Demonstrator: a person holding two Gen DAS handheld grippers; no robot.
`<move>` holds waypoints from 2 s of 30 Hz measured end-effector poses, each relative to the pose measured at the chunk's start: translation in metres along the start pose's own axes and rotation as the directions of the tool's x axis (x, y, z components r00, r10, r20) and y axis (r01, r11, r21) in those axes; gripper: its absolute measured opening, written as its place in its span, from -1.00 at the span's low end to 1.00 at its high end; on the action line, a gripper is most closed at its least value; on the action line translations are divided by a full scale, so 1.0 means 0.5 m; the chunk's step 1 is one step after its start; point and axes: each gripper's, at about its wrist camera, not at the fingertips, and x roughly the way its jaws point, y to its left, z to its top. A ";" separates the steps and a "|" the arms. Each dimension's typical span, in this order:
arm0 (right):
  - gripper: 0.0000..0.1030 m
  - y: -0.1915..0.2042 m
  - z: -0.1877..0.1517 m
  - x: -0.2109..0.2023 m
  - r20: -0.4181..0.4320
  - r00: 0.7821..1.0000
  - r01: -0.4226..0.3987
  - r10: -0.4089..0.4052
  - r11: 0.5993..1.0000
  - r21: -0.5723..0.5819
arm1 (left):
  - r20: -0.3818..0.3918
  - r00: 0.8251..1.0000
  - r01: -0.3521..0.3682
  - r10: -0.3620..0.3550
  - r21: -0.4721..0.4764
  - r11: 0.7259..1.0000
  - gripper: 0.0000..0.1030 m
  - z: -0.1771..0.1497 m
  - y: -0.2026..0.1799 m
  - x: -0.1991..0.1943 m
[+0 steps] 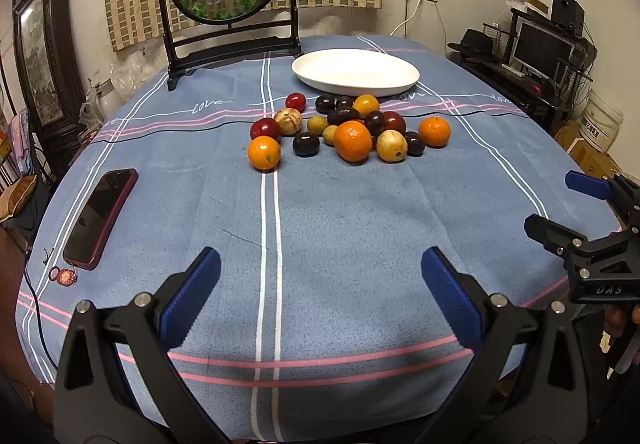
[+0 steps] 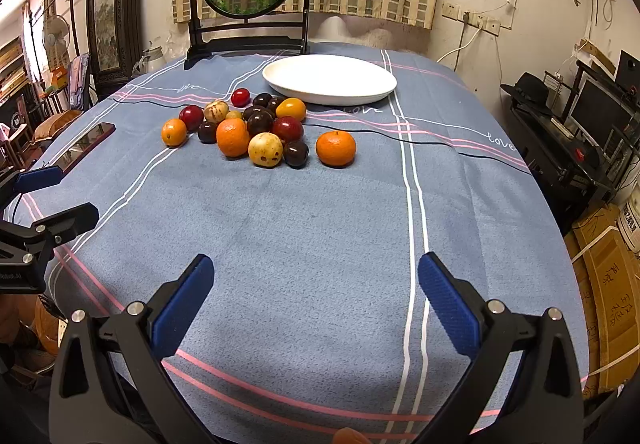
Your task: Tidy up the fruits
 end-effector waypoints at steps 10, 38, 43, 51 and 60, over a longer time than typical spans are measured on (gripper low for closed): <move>0.97 -0.001 -0.002 0.000 -0.003 1.000 0.001 -0.001 1.000 0.001 | -0.005 1.000 0.002 -0.002 0.005 1.000 0.96 -0.001 0.003 0.005; 0.97 0.002 -0.008 0.002 -0.005 1.000 0.000 0.000 1.000 -0.002 | -0.003 1.000 0.000 0.000 0.005 1.000 0.96 -0.012 -0.001 0.003; 0.97 0.002 -0.008 0.003 -0.005 1.000 0.000 0.000 1.000 -0.002 | -0.004 1.000 0.000 0.000 0.005 1.000 0.96 -0.014 -0.001 0.004; 0.97 0.005 -0.008 0.006 -0.008 1.000 0.003 -0.003 1.000 -0.002 | -0.006 1.000 0.001 -0.001 0.004 1.000 0.96 -0.015 0.000 0.005; 0.97 0.000 0.004 0.030 -0.018 0.999 -0.030 0.030 1.000 0.001 | -0.029 1.000 0.007 -0.008 -0.001 1.000 0.96 -0.012 0.015 0.033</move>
